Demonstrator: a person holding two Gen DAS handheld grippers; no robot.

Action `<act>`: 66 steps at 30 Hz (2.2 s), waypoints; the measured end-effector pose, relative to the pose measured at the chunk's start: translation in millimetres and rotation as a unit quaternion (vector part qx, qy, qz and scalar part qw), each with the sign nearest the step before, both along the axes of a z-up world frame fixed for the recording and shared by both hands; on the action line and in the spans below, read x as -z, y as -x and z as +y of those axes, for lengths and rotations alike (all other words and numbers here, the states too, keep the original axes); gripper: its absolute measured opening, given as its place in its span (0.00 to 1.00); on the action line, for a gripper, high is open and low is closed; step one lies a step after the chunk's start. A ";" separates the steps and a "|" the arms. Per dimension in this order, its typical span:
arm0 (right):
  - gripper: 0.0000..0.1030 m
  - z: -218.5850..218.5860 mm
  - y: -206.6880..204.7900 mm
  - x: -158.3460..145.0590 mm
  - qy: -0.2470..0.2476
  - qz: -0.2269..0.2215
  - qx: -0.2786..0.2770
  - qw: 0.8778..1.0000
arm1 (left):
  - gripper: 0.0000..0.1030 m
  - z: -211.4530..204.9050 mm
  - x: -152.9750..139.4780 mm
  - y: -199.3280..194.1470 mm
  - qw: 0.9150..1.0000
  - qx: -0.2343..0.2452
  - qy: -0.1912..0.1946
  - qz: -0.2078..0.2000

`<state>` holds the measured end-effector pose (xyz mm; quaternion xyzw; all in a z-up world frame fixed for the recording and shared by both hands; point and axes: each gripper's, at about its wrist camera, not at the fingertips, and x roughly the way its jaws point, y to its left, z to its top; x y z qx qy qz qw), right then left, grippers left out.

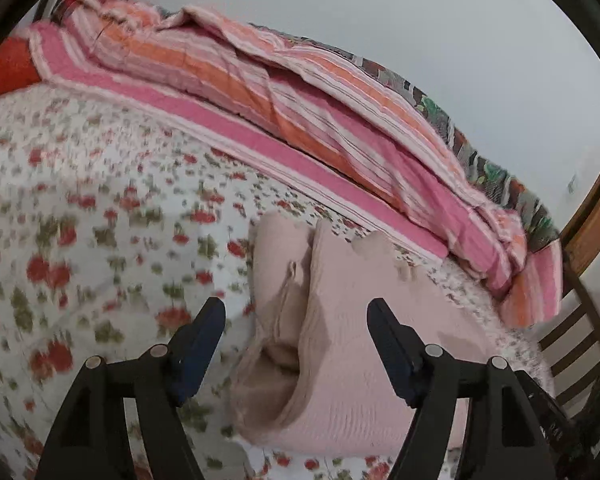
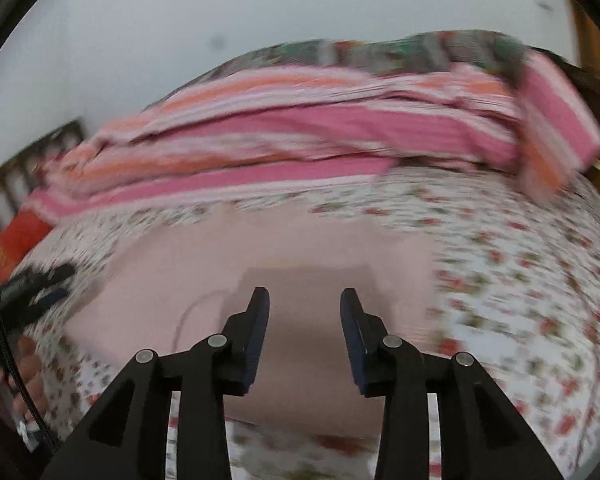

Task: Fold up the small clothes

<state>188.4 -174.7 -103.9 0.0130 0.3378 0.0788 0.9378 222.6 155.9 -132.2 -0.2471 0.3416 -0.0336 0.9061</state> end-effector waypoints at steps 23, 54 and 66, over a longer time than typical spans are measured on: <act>0.32 73.9 -174.9 57.1 0.106 0.157 0.019 0.982 | 0.70 39.8 38.6 -76.8 0.999 0.011 0.023 -0.020; 0.31 76.6 0.7 47.5 0.125 0.123 -0.077 0.981 | 0.70 13.1 22.8 -3.4 0.997 0.052 -0.042 0.024; 0.31 -2.3 16.2 6.2 0.013 0.029 -0.060 0.998 | 0.70 -0.6 50.5 50.0 0.996 0.075 0.016 0.043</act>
